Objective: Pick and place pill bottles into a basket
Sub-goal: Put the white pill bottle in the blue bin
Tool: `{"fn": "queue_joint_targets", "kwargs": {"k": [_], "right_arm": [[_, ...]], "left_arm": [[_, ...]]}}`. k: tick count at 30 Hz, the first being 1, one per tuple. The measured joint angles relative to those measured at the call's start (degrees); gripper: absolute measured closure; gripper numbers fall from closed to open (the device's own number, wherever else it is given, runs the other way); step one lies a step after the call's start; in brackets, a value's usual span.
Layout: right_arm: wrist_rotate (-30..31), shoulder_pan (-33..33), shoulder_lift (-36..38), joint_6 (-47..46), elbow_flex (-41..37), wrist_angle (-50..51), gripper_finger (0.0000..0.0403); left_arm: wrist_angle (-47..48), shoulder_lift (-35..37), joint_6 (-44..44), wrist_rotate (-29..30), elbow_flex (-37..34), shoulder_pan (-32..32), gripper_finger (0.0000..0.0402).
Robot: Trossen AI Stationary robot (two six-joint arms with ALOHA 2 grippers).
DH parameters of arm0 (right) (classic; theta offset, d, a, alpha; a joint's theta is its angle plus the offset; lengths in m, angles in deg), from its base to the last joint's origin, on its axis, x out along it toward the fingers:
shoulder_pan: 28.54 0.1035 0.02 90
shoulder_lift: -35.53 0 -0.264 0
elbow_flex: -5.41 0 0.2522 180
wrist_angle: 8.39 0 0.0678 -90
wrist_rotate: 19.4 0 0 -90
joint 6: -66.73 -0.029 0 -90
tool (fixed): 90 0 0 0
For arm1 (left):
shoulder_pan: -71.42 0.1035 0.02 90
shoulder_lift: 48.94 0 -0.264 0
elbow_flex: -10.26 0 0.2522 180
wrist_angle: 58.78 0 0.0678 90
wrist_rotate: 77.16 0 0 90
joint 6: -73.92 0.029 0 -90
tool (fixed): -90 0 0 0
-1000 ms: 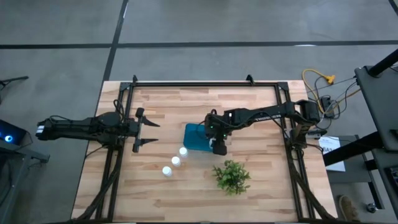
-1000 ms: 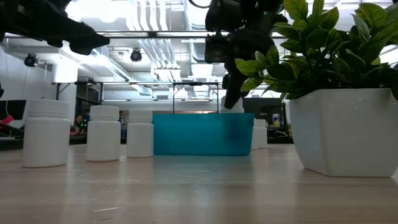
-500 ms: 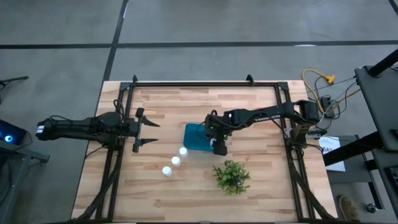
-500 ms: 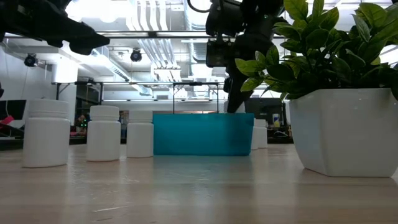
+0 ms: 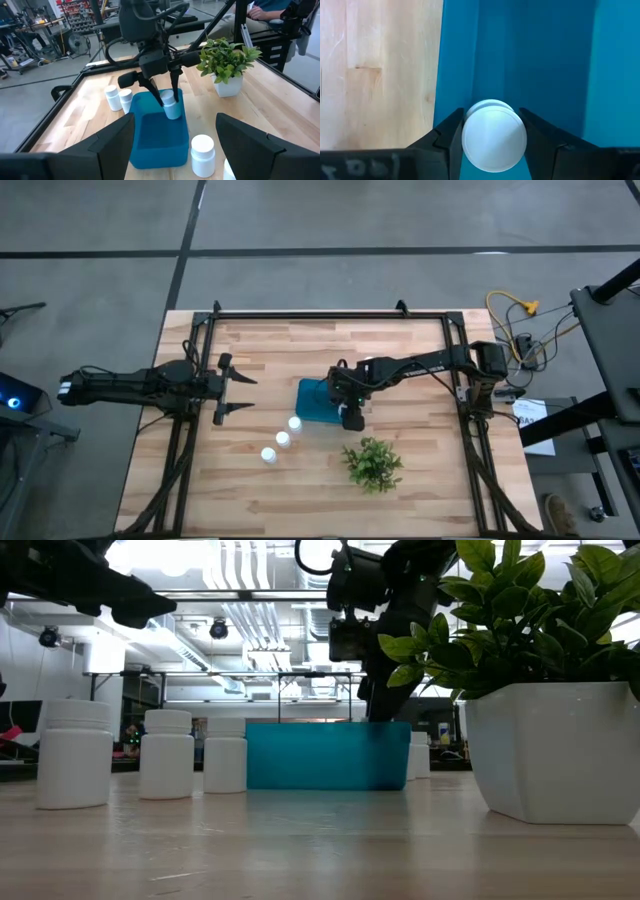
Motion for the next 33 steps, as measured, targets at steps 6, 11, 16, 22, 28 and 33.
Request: {"fn": "queue_joint_targets", "kwargs": {"k": [6, 11, 16, 22, 28, 33], "right_arm": [[-0.1, 0.0, 0.0, -0.2, 0.0, 0.1, 0.0248], [-0.3, 0.0, -0.2, -0.8, 0.0, 0.2, 0.0206], [-0.3, 0.0, -0.2, -1.3, 0.0, -0.1, 0.0197], [-0.3, 0.0, -0.2, -1.3, 0.0, -0.1, 0.0195], [-0.3, 0.0, 0.7, -1.3, 0.0, -0.2, 0.0193], [-0.3, 0.0, 1.8, -1.3, 1.5, 0.6, 0.0193]], "left_arm": [[0.0, 0.0, 0.0, 0.0, 0.0, 0.0, 0.014], [0.0, 0.0, 0.0, 0.0, 0.0, 0.0, 0.014], [0.0, 0.0, 0.0, 0.0, 0.0, 0.0, 0.014], [0.0, 0.0, 0.0, 0.0, 0.0, 0.0, 0.014], [0.0, 0.0, 0.0, 0.0, 0.0, 0.0, 0.014], [0.0, 0.0, 0.0, 0.0, 0.0, 0.0, 0.014]]}}
